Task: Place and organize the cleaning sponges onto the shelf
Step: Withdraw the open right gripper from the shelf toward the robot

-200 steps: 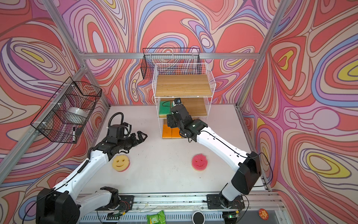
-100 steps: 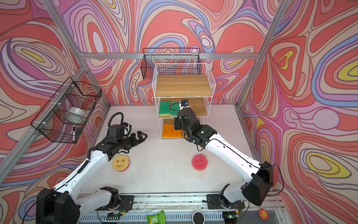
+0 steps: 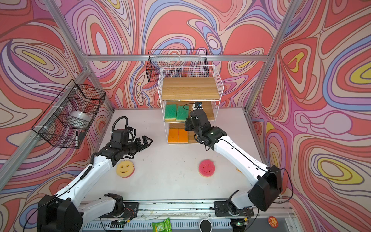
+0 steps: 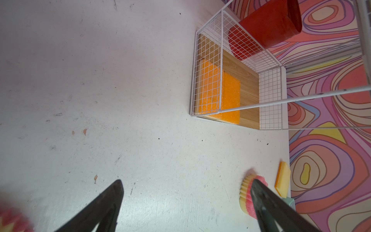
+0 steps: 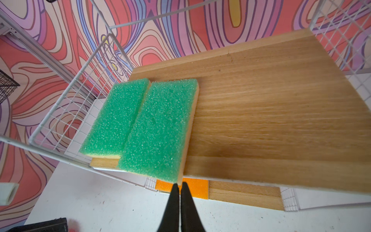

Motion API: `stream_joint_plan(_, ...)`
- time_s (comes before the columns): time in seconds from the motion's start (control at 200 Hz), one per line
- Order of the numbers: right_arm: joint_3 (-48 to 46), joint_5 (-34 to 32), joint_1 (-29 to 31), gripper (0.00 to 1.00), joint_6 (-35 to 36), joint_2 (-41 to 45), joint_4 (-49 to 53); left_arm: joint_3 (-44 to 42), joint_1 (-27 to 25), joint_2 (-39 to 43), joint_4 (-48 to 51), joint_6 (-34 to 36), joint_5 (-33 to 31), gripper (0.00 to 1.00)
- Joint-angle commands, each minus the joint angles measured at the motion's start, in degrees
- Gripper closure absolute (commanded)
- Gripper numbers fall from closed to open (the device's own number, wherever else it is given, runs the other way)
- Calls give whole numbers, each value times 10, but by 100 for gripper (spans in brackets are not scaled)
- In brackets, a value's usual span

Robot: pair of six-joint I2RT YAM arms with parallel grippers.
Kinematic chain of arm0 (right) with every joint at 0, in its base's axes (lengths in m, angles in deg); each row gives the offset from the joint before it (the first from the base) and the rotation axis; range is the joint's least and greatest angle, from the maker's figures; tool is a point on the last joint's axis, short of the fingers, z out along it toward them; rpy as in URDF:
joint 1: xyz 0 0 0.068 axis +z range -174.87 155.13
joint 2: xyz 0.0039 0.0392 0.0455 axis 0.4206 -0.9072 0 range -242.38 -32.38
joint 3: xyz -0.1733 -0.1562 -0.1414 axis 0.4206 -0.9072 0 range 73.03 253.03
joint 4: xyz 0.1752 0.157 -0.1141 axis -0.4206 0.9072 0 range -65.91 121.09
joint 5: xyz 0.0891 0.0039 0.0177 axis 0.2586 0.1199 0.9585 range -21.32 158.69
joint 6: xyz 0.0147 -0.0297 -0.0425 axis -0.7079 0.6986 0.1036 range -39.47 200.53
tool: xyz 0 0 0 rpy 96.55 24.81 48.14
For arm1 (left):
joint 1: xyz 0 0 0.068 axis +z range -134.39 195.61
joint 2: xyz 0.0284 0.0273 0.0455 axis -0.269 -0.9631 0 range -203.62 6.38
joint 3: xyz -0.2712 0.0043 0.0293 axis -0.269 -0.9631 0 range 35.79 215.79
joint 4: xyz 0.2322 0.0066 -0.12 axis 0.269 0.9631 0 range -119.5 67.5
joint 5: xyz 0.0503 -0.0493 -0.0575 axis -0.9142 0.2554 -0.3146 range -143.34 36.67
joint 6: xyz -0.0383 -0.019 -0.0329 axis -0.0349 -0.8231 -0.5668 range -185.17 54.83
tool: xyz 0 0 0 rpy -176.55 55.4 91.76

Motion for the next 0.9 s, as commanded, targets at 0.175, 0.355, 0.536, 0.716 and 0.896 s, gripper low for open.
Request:
stream_joint_plan(0.175,12,20,-12,98,-9,-30,-11,-3,-4,-1,-10,-6,5,0)
stream_joint_plan(0.355,29,4,-13,97,-9,-51,-4,-3,-4,2,-6,-5,2,0)
stream_joint_plan(0.536,39,7,-16,96,-8,-62,-5,0,-4,0,-3,-3,2,0)
stream_joint_plan(0.716,34,12,-16,94,-2,-50,-10,0,-4,-1,-3,-2,1,0)
stream_joint_plan(0.896,25,26,-16,78,8,-33,-4,2,-4,-1,-5,0,3,0)
